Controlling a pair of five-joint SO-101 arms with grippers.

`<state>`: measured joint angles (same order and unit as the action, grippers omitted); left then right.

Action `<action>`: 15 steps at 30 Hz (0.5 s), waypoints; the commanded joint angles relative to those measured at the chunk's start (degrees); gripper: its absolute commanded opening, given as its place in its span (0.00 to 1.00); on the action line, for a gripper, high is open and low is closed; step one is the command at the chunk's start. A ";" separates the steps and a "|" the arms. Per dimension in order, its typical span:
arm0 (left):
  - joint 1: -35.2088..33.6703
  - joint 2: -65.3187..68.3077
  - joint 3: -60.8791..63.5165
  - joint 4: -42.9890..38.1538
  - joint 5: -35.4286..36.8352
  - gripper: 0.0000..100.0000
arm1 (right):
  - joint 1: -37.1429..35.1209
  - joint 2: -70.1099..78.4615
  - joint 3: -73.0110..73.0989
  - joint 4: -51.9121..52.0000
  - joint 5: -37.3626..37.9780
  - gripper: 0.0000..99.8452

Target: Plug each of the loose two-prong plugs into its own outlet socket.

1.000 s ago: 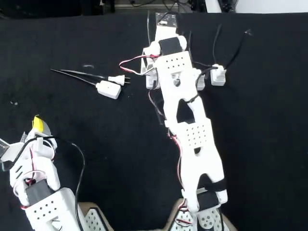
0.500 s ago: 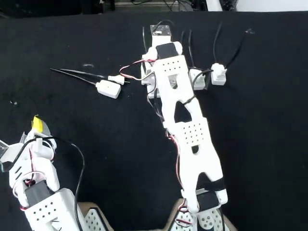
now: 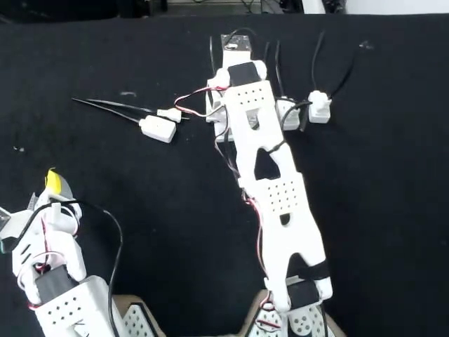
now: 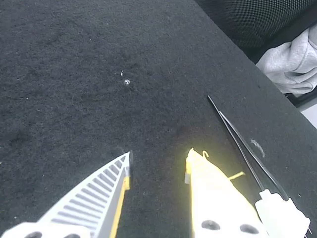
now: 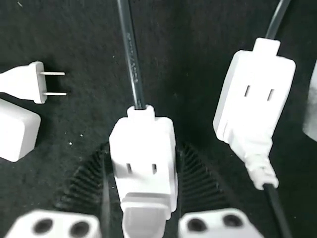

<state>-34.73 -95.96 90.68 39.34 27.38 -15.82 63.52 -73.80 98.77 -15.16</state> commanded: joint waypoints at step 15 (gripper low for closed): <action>0.04 -0.62 -3.03 -0.79 0.70 0.19 | 0.26 -1.71 -16.84 2.73 -2.02 0.01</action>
<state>-34.73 -95.96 90.68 39.34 27.38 -15.82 63.52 -86.29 99.38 -16.40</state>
